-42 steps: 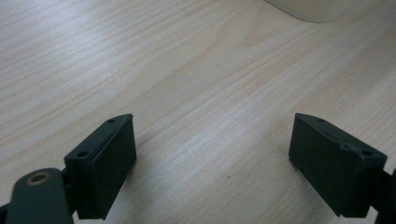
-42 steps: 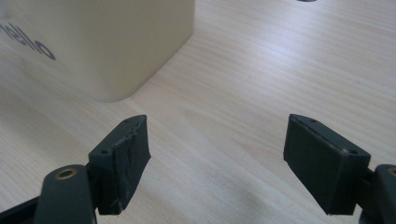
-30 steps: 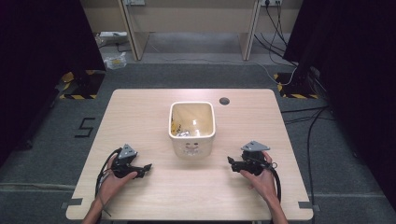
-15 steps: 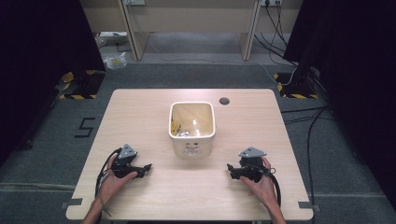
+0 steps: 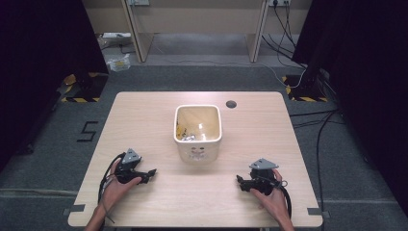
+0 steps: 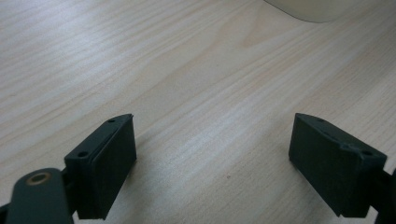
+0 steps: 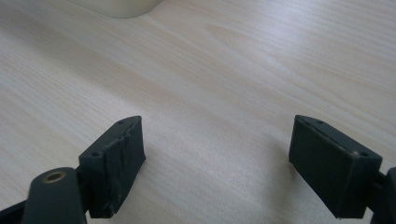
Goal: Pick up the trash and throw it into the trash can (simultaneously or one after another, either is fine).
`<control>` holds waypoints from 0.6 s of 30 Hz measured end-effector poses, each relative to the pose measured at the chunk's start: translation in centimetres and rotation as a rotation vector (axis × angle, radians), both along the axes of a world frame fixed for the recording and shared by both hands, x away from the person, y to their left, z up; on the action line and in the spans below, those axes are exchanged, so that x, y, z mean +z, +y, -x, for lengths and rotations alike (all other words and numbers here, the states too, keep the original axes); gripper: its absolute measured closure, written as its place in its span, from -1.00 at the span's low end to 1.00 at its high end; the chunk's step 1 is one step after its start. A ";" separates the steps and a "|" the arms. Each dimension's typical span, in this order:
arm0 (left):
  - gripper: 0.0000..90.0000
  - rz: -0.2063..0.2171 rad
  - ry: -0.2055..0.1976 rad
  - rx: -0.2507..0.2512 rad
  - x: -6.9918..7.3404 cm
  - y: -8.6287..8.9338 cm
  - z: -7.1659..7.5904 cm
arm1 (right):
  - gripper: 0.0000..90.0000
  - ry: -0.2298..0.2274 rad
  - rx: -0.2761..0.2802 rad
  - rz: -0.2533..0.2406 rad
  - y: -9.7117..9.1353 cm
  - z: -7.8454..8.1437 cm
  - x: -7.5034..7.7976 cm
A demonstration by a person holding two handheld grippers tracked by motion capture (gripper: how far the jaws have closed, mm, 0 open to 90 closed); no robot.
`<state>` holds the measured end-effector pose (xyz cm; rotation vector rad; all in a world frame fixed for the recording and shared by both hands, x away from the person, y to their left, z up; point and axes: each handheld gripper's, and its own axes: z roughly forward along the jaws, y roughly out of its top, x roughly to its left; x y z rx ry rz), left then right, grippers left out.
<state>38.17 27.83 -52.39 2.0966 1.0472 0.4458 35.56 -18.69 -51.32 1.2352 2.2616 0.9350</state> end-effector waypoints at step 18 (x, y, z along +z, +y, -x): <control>-0.69 0.000 0.000 0.000 0.0 0.0 0.0 | -0.65 0.000 -0.010 -0.017 -0.2 1.4 -0.4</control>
